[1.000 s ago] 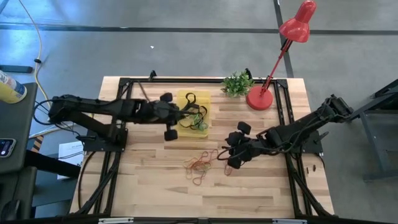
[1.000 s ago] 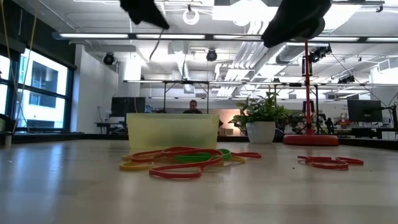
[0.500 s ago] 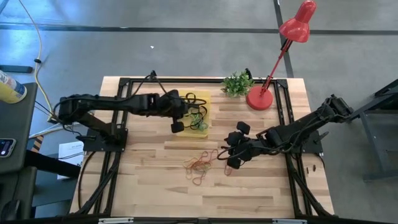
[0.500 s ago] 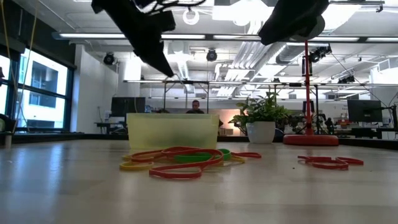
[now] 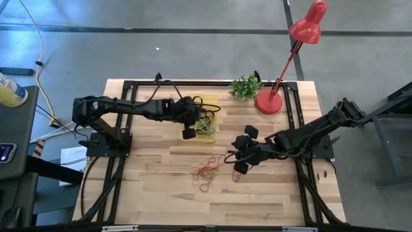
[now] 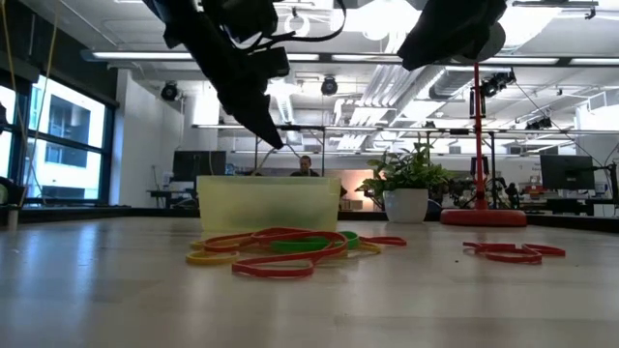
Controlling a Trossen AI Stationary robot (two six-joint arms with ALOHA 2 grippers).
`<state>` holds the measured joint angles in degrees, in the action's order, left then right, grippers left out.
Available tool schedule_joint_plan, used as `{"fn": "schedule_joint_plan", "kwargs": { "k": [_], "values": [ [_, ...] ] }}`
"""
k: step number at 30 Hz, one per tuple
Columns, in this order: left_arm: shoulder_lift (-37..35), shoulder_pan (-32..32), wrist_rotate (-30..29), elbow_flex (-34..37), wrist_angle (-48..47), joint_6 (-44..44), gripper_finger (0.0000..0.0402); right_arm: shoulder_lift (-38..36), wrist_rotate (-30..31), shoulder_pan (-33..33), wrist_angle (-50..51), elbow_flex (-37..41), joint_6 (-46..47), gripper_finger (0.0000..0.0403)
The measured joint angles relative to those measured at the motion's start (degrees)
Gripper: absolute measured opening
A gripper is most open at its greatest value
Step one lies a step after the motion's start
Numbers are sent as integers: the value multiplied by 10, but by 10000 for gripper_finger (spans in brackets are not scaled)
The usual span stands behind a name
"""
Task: Pick and place rubber bands into bin
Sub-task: Put the yellow rubber band into the yellow bin, then put the red rubber band into the yellow bin
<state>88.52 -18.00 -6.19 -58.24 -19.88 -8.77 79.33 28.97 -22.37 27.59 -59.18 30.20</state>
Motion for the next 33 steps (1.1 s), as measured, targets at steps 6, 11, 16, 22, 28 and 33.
{"fn": "schedule_joint_plan", "kwargs": {
  "k": [6, 11, 16, 22, 28, 33],
  "values": [
    [5, 0, 0, 0, 6, 0, 0, 0, 0, 0, 0, 0, 9, 139],
    [5, 0, -7, 0, 6, -1, 0, 0, 0, 0, 0, 0, 9, 139],
    [5, 0, -9, 0, 5, -2, 4, 0, 0, 1, 0, 0, 15, 139],
    [5, 0, -23, 0, 5, -16, 24, 0, -19, 14, 0, 0, 41, 139],
    [5, 0, -24, 0, 5, -29, 68, 0, -35, 26, 0, 0, 46, 139],
    [5, 0, -24, 0, 5, -30, 109, 0, -37, 29, 0, 0, 56, 139]
  ]
}}
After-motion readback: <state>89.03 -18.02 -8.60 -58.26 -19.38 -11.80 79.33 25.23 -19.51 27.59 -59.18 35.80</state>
